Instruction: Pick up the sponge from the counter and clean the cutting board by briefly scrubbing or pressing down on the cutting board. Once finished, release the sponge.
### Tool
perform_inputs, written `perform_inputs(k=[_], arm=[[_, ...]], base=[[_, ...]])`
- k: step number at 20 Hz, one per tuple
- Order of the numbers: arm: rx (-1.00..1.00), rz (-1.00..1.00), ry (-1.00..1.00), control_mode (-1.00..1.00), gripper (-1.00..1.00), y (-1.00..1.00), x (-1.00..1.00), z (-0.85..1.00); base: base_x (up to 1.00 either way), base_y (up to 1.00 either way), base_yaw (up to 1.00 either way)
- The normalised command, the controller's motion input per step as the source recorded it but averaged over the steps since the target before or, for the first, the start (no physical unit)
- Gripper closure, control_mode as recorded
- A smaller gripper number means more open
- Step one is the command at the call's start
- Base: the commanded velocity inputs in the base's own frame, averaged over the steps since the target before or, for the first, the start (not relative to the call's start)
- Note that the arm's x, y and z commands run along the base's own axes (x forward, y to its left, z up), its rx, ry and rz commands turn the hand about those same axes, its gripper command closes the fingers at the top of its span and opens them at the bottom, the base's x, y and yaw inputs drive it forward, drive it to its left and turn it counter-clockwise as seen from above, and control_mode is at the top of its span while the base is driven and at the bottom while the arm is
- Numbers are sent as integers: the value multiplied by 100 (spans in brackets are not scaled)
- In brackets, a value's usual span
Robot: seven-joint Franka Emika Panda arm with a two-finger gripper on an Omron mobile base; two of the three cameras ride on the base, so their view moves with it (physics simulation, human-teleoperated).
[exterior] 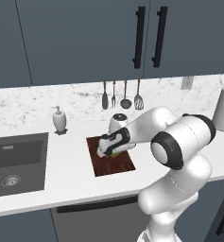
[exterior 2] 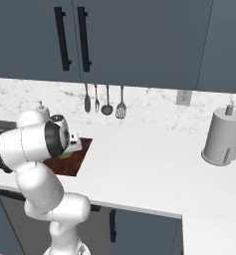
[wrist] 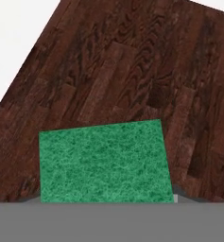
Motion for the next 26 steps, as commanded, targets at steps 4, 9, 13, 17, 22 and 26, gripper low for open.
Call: perform_inputs(k=[4, 9, 13, 17, 22, 26], arm=[[2, 9, 0, -100, 100, -5, -12, -41], [0, 8, 2, -100, 100, 0, 9, -45], [0, 8, 0, -100, 100, 0, 48, -11], [0, 6, 0, -100, 100, 0, 69, 1], [0, 4, -4, -100, 100, 0, 74, 7], [-2, 1, -8, -100, 100, 0, 76, 0]], base=[[0, 0, 0], [0, 0, 0], [0, 0, 0], [0, 0, 0], [0, 0, 0], [0, 0, 0]])
